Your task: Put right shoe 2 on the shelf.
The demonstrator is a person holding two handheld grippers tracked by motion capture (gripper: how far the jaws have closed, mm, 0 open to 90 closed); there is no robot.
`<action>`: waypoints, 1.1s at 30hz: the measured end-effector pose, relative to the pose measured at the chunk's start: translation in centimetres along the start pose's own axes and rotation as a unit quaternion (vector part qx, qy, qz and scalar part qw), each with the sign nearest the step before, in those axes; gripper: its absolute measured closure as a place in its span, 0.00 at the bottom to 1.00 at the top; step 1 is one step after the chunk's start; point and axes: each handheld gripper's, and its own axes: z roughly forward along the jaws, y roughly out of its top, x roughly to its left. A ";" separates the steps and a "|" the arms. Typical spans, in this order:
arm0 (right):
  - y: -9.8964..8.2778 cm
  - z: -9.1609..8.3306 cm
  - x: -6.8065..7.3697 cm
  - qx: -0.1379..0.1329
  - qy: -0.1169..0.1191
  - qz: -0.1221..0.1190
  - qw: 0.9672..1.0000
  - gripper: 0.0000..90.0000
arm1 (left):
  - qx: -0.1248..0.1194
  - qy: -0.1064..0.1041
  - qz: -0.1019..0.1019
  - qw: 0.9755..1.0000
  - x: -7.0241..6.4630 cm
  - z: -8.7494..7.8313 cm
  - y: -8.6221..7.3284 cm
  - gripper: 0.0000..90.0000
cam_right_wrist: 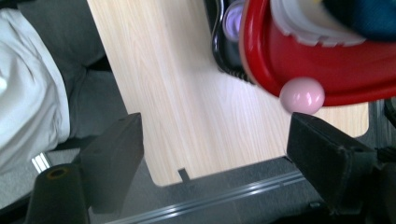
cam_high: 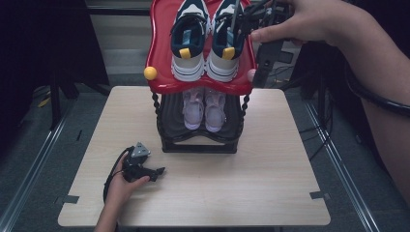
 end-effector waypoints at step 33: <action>-8.4 3.7 1.0 0.014 -0.008 0.028 0.999 0.21 | 0.001 -0.002 0.001 1.000 0.0 0.0 0.0 0.10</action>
